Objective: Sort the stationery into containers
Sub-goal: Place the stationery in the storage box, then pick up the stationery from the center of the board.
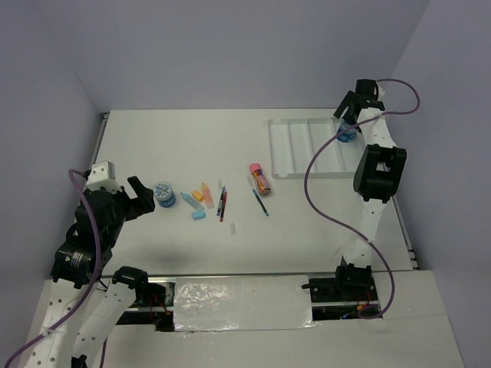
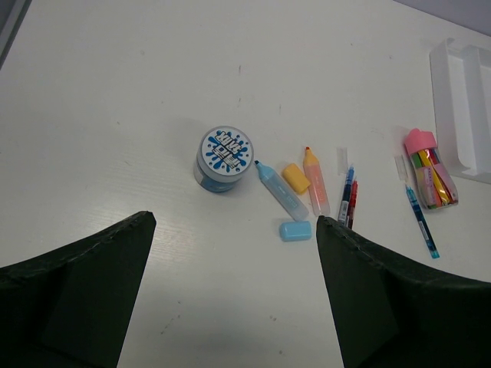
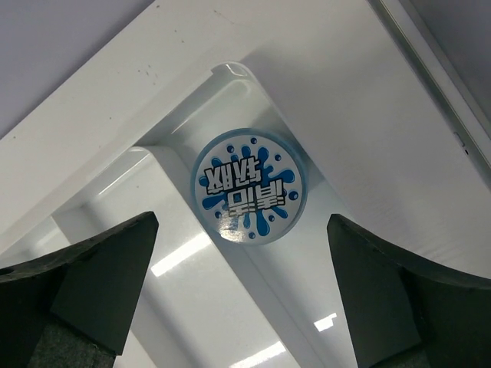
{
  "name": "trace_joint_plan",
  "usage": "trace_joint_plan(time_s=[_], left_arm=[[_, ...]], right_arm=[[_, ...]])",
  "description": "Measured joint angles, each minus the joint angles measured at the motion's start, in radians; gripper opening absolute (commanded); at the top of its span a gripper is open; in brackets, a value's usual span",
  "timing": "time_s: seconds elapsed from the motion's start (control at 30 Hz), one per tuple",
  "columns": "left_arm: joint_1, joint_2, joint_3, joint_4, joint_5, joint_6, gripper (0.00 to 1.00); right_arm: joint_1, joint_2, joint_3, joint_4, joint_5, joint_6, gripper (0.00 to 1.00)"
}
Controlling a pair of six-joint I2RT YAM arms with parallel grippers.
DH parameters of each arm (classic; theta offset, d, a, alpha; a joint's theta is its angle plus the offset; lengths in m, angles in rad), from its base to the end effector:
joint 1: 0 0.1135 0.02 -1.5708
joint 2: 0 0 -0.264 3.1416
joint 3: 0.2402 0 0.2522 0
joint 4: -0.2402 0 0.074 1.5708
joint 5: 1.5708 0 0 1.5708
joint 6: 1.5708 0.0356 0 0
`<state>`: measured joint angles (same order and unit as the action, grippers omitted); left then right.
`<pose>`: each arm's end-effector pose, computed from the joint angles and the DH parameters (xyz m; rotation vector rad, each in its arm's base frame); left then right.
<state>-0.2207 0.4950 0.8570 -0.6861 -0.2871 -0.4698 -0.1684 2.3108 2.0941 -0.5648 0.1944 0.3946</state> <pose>0.0979 -0.0116 0.3473 -0.4265 1.8373 -0.2013 0.5189 -0.0952 0.2377 0.7397 2.2165 -0.1165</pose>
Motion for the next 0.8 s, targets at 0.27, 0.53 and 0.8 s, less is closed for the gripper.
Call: trace_joint_plan(time_s=[0.27, 0.53, 0.8], left_arm=[[-0.001, 0.000, 0.000, 0.000, -0.007, -0.001, 0.99], [0.002, 0.052, 0.014, -0.061, -0.177, -0.063, 0.99], [0.188, 0.021, 0.042, -0.146, -0.340, -0.163, 0.99]], right_arm=[[0.012, -0.023, 0.036, -0.039, -0.052, -0.002, 1.00], [0.398, -0.286, -0.096, -0.001, -0.031, -0.080, 1.00], [1.143, -0.362, -0.185, 0.163, -0.024, -0.231, 1.00]])
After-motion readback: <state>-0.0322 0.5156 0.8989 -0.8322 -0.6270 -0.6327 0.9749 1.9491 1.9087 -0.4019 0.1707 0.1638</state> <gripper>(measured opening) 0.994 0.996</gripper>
